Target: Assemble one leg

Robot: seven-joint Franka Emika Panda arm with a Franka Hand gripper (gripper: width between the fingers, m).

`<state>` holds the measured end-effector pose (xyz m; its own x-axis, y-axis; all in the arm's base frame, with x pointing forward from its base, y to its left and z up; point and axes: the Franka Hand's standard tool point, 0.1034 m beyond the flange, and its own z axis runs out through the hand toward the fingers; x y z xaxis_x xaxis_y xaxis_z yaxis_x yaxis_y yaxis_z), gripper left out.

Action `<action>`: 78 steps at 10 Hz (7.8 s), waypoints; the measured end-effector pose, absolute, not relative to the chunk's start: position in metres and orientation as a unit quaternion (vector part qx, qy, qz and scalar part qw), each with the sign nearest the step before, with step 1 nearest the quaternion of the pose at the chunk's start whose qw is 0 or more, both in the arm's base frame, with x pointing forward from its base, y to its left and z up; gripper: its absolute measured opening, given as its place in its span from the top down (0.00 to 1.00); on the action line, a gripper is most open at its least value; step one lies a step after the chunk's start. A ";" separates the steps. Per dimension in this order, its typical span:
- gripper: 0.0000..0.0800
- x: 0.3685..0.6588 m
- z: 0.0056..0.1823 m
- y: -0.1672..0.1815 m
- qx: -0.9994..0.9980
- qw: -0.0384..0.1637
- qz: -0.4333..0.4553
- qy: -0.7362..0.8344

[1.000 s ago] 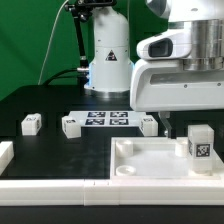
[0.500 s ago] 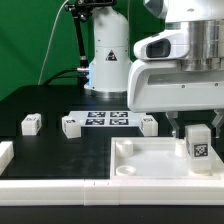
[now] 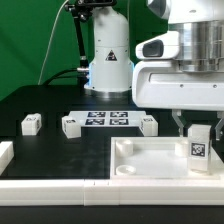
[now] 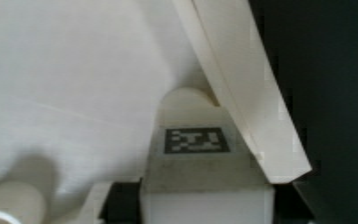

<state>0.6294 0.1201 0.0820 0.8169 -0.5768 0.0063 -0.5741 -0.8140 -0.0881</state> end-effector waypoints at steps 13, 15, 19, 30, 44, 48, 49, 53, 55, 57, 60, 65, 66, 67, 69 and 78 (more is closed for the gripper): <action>0.25 0.634 0.081 0.122 -0.844 0.048 0.019 0.534; 0.21 0.632 0.082 0.126 -0.899 0.042 0.021 0.435; 0.19 0.634 0.083 0.122 -0.981 0.029 0.011 0.190; 0.64 0.638 0.083 0.112 -0.998 0.029 -0.007 -0.052; 0.64 0.636 0.080 0.118 -0.751 0.039 0.014 0.659; 0.36 0.636 0.081 0.118 -0.791 0.040 0.011 0.610; 0.23 0.636 0.081 0.118 -0.823 0.041 0.009 0.567; 0.19 0.635 0.082 0.124 -0.927 0.019 -0.002 0.374; 0.19 0.635 0.081 0.126 -0.955 0.015 -0.006 0.296; 0.19 0.635 0.081 0.124 -0.976 0.015 -0.009 0.215; 0.19 0.635 0.080 0.122 -0.997 0.013 -0.011 0.070; 0.47 0.635 0.080 0.119 -0.999 0.013 -0.011 0.040; 0.64 0.635 0.080 0.119 -0.999 0.013 -0.011 0.049; 0.64 0.635 0.080 0.119 -0.999 0.013 -0.011 0.049; 0.64 0.635 0.080 0.120 -0.993 0.017 -0.010 0.117; 0.64 0.635 0.078 0.122 -0.829 0.028 0.003 0.559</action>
Offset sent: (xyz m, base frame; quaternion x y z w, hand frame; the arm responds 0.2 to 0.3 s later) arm -0.0025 0.0003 -0.0059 -0.0155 0.0044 0.2337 0.9722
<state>0.6350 0.1221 0.0779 0.3760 -0.9259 -0.0363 -0.9262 -0.3745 -0.0433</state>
